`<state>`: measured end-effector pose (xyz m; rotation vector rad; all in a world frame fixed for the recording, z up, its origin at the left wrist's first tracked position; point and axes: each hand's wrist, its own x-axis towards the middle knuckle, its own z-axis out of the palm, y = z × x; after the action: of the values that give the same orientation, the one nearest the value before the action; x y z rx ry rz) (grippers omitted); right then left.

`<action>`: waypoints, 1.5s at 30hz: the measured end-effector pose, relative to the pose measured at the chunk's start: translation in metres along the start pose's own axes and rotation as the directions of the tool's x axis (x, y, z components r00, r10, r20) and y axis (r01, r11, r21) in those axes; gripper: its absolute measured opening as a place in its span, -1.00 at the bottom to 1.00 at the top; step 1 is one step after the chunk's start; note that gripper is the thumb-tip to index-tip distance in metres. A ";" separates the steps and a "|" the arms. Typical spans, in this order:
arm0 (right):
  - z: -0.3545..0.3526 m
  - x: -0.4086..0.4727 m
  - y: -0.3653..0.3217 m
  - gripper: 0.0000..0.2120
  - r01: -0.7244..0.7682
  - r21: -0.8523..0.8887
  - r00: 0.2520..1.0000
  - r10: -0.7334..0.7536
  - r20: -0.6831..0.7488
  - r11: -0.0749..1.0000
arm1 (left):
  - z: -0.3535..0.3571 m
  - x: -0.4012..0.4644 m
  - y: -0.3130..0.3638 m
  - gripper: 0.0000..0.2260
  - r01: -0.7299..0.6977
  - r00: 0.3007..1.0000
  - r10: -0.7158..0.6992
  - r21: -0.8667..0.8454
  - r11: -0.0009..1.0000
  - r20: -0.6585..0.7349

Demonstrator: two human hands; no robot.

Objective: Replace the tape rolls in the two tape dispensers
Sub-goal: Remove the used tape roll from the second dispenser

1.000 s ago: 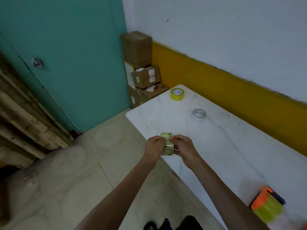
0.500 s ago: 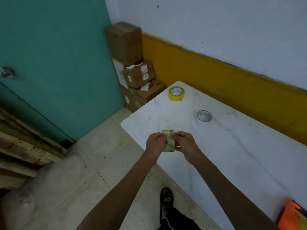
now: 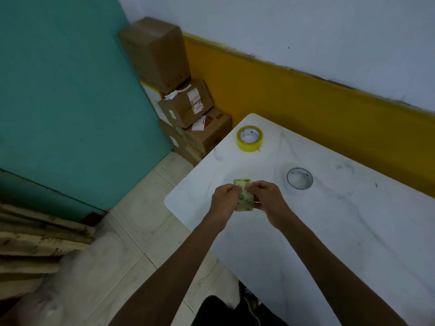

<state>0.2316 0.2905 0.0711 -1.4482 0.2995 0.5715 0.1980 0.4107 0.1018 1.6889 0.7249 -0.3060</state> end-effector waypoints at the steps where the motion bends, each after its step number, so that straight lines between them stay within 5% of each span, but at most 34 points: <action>1: -0.001 0.004 0.000 -0.88 -0.001 0.008 1.000 0.001 -0.007 1.000 | 0.001 0.004 0.003 -0.73 0.004 1.000 -0.004 0.011 1.000 0.011; 11: -0.012 0.043 0.000 -0.85 -0.014 0.169 0.973 0.052 -0.223 0.985 | 0.021 0.075 0.023 -0.80 -0.030 0.975 -0.007 0.166 0.986 0.222; 24: 0.008 0.070 -0.025 -0.86 0.020 0.222 0.842 0.103 -0.529 0.975 | 0.025 0.149 0.055 -0.84 -0.108 0.858 -0.030 0.237 0.965 0.513; 45: 0.002 0.114 -0.031 -0.88 -0.007 0.207 0.815 0.125 -0.565 0.978 | 0.037 0.191 0.066 -0.84 -0.213 0.846 0.011 0.319 0.924 0.534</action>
<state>0.3428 0.3126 0.0379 -1.3928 0.8698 0.1304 0.3918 0.4265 0.0367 1.8690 0.1550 -0.8261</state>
